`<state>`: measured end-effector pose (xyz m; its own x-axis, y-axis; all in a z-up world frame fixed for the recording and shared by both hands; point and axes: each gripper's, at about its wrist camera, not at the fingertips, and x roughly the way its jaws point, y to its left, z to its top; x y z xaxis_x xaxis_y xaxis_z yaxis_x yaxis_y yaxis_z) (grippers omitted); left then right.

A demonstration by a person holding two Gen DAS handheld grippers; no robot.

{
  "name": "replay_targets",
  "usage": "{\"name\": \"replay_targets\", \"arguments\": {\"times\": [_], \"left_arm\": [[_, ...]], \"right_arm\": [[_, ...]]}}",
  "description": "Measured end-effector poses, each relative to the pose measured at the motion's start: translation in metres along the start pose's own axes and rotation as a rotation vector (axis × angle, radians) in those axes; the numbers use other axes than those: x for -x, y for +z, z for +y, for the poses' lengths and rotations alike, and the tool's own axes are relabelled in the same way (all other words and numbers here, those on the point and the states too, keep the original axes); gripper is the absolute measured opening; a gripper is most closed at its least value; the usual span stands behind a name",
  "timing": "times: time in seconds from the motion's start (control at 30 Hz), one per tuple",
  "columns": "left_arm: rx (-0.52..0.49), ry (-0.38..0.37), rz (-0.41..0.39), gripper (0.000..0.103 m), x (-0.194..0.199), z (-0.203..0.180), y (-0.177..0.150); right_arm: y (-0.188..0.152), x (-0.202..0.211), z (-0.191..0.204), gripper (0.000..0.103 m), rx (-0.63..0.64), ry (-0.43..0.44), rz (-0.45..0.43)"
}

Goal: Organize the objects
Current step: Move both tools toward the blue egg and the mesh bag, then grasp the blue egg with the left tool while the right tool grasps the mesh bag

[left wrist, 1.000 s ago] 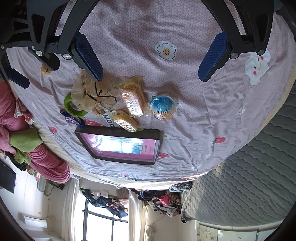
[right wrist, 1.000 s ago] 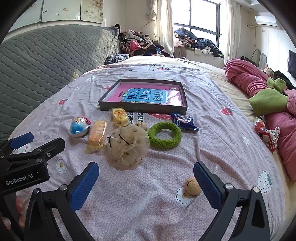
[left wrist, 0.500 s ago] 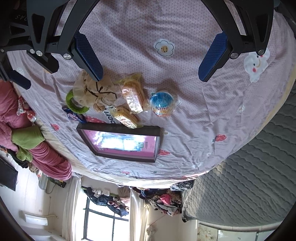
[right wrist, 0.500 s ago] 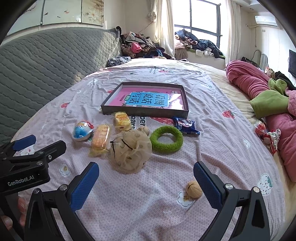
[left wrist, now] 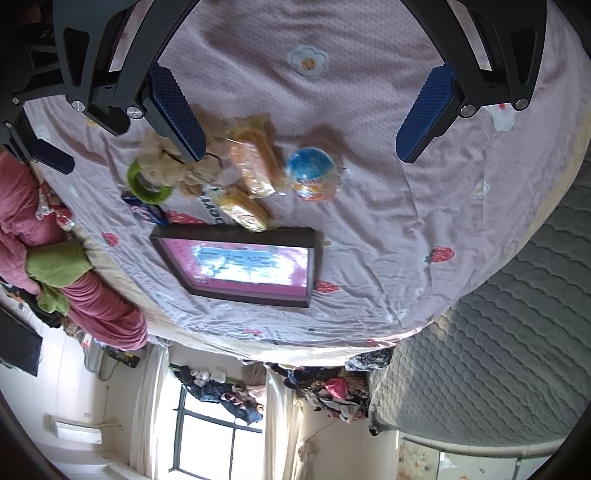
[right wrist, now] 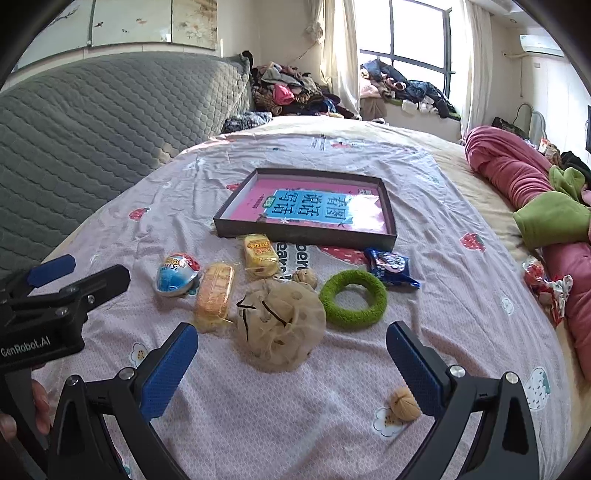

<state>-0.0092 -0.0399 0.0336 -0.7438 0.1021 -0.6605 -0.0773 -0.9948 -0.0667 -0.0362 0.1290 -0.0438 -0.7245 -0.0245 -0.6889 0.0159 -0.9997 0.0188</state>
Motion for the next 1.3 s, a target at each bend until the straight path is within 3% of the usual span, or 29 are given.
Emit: {"name": "replay_targets", "arguments": {"times": [0.6, 0.93, 1.0, 1.1, 1.17, 1.2, 1.27, 1.3], "left_arm": [[-0.034, 0.042, 0.125, 0.102, -0.097, 0.014, 0.000], [-0.044, 0.059, 0.172, 0.102, -0.129, 0.016, 0.001], [-0.042, 0.063, 0.184, 0.102, -0.134, 0.018, 0.001], [-0.031, 0.057, 0.188, 0.097, -0.136, 0.023, 0.002], [-0.030, 0.055, 0.192, 0.093, -0.139, 0.025, 0.003], [-0.040, 0.052, 0.193, 0.089, -0.141, 0.024, 0.003], [-0.034, 0.050, 0.201, 0.062, -0.144, 0.025, 0.003], [-0.031, 0.043, 0.209, 0.062, -0.147, 0.025, 0.003]], "right_arm": [[-0.002, -0.074, 0.008, 0.103, 0.021, -0.033, 0.135], [-0.002, -0.099, 0.012, 0.103, 0.016, -0.037, 0.169], [-0.002, -0.102, 0.013, 0.095, 0.020, -0.044, 0.165], [-0.002, -0.108, 0.016, 0.080, 0.034, -0.062, 0.172], [-0.002, -0.113, 0.018, 0.079, 0.038, -0.060, 0.191], [-0.002, -0.115, 0.019, 0.077, 0.037, -0.055, 0.196], [-0.003, -0.117, 0.020, 0.072, 0.037, -0.057, 0.198], [-0.004, -0.117, 0.021, 0.069, 0.038, -0.055, 0.192]]}}
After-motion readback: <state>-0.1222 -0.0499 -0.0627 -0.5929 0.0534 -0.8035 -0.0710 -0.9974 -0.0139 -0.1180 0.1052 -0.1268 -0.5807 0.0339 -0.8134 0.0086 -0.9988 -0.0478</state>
